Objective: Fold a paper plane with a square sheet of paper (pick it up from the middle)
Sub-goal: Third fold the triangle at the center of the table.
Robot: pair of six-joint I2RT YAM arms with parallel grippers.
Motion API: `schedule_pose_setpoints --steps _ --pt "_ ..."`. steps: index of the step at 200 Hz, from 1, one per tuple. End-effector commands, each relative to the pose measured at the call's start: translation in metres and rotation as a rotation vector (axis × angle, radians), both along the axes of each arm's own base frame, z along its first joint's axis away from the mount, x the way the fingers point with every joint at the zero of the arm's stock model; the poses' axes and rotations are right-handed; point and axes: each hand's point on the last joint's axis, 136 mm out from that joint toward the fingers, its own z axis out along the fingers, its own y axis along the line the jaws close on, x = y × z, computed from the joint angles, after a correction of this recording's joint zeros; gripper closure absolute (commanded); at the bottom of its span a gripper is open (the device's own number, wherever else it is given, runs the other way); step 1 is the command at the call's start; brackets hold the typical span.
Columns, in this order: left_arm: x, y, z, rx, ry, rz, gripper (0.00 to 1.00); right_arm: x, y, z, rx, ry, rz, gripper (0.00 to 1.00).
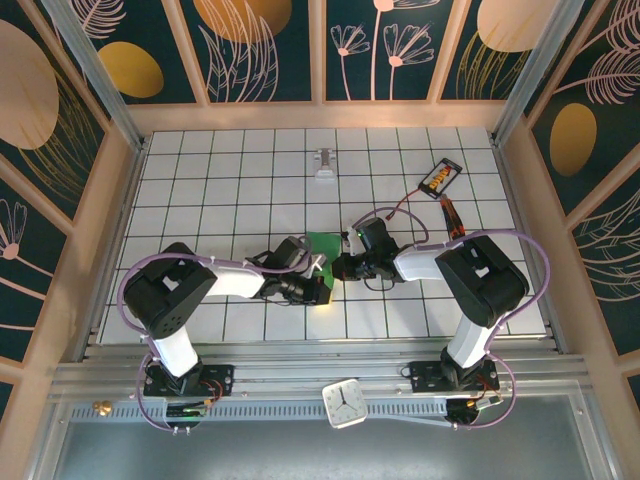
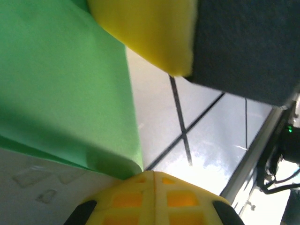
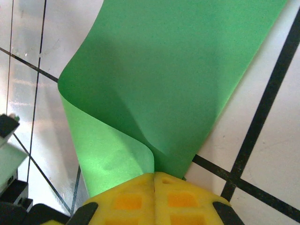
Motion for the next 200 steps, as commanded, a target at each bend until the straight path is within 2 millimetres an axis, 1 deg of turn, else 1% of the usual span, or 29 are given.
schedule_pose_setpoints --steps 1,16,38,49,62,90,125,155,170,172,175,200 --pt "-0.006 -0.010 0.030 -0.108 -0.039 -0.039 0.95 -0.028 -0.029 -0.049 -0.170 0.114 -0.034 1.00" --pt "0.002 -0.009 0.039 -0.124 -0.057 0.004 0.96 -0.029 -0.029 -0.049 -0.169 0.116 -0.034 1.00" --pt "0.018 0.000 0.045 -0.130 -0.084 0.086 0.98 -0.028 -0.028 -0.049 -0.167 0.112 -0.032 1.00" --pt "0.027 0.006 0.046 -0.120 -0.103 0.127 0.99 -0.028 -0.029 -0.049 -0.168 0.112 -0.032 1.00" --pt "0.032 0.010 0.041 -0.085 -0.112 0.152 0.99 -0.028 -0.028 -0.048 -0.168 0.110 -0.030 1.00" --pt "0.034 0.011 0.026 -0.032 -0.090 0.144 1.00 -0.027 -0.028 -0.048 -0.168 0.110 -0.030 1.00" --pt "0.033 0.004 0.022 -0.039 -0.077 0.116 1.00 -0.027 -0.028 -0.048 -0.167 0.110 -0.029 1.00" --pt "0.034 -0.001 0.024 -0.050 -0.080 0.099 1.00 -0.026 -0.027 -0.048 -0.168 0.107 -0.028 1.00" --pt "0.035 0.000 0.023 -0.039 -0.085 0.101 1.00 -0.027 -0.028 -0.048 -0.169 0.108 -0.028 1.00" --pt "0.034 0.002 0.015 -0.022 -0.072 0.101 1.00 -0.027 -0.028 -0.048 -0.169 0.109 -0.028 1.00" --pt "0.033 0.003 0.012 -0.012 -0.066 0.102 1.00 -0.027 -0.028 -0.048 -0.169 0.109 -0.028 1.00" --pt "0.033 0.008 -0.001 0.038 -0.057 0.106 1.00 -0.027 -0.028 -0.047 -0.166 0.109 -0.032 1.00"
